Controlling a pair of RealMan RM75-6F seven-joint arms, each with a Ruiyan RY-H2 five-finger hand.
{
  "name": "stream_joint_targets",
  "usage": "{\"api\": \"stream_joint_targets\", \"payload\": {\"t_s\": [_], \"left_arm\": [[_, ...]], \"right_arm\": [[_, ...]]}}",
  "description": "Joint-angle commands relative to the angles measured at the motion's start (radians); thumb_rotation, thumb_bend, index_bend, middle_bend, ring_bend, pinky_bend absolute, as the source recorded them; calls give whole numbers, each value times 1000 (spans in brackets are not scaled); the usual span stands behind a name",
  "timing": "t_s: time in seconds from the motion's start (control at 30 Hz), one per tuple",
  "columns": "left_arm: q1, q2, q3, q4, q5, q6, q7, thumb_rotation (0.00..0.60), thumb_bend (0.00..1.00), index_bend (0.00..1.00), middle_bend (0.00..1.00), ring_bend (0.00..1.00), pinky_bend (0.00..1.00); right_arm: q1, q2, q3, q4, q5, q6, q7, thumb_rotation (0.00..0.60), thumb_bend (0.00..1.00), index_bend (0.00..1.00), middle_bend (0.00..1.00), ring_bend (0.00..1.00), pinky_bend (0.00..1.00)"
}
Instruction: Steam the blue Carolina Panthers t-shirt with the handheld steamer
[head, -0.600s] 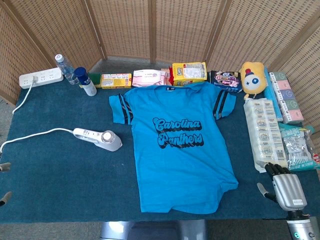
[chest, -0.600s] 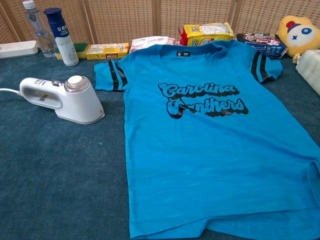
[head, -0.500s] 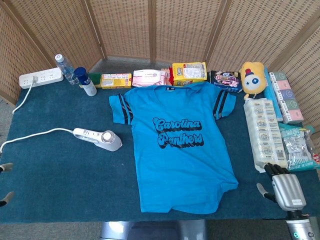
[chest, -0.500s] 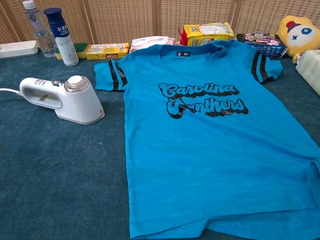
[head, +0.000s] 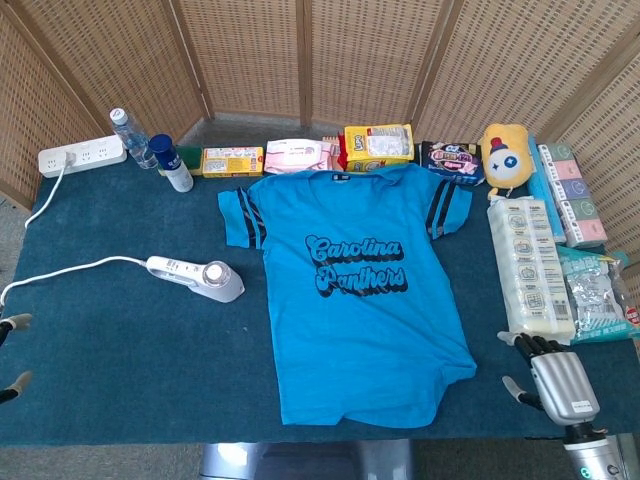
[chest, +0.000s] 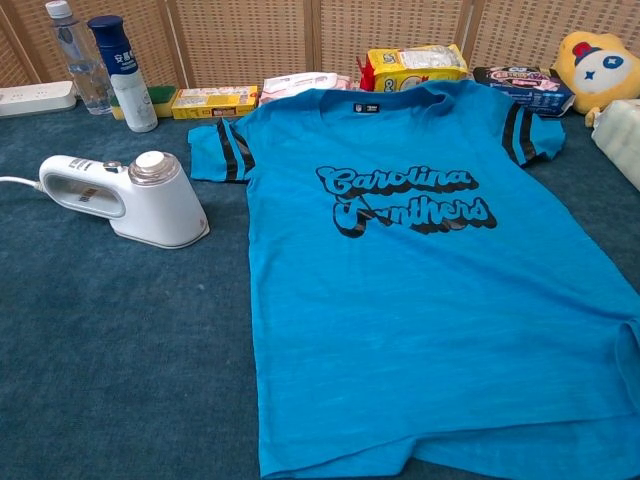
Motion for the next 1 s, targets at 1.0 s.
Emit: {"api": "stream_joint_targets", "payload": {"t_s": [1.0], "left_arm": [[-33,43,3,-54,16,-21,26,600,232,207,312,234,313]], "right_arm": [[105,-222,-22,275,-75,-105,23,600,225,267,319,285,326]]}}
